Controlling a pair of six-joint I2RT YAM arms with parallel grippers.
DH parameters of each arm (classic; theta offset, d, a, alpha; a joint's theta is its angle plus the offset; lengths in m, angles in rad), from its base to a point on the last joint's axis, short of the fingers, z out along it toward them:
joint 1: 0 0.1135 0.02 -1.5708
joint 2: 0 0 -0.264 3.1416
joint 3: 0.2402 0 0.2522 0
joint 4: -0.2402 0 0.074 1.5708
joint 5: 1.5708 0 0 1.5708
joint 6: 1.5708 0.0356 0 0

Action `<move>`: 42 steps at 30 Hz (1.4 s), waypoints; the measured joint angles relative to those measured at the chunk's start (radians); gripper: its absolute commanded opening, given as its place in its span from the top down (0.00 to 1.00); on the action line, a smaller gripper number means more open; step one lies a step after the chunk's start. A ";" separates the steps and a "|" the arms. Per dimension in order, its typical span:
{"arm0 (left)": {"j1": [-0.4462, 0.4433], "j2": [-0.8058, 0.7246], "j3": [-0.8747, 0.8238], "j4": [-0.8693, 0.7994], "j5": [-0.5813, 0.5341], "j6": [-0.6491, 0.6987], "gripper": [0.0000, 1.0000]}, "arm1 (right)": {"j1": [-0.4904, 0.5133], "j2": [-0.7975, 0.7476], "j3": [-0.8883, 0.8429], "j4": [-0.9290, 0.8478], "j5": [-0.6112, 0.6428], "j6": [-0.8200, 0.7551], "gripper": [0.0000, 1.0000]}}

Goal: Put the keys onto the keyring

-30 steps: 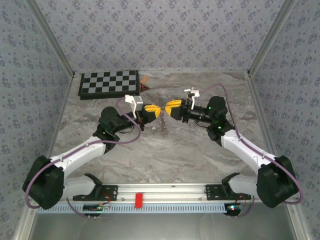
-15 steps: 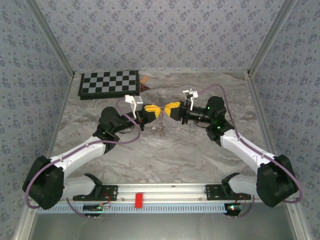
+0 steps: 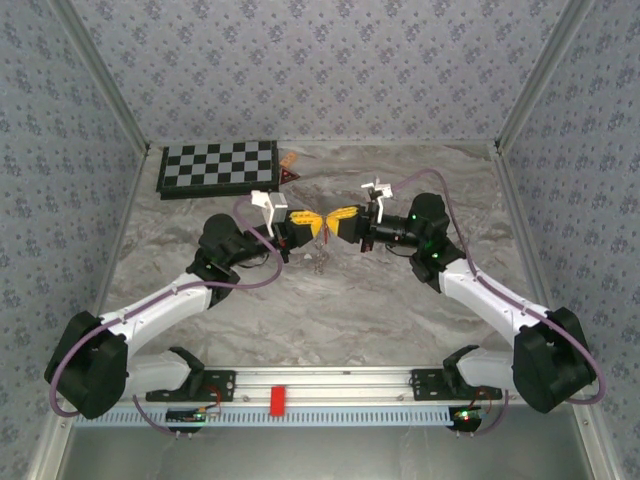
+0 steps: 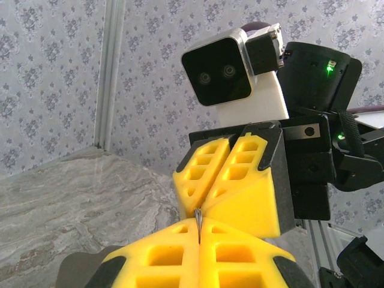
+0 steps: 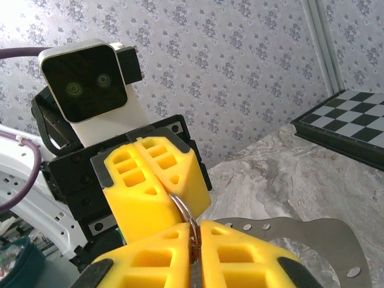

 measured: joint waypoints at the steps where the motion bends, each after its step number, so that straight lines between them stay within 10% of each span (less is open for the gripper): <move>1: 0.000 0.000 0.000 -0.003 -0.003 0.000 1.00 | 0.000 0.001 0.000 -0.001 0.001 -0.001 0.98; 42: -0.003 -0.016 -0.047 0.076 -0.093 -0.060 1.00 | 0.015 0.054 0.010 0.039 -0.025 0.024 1.00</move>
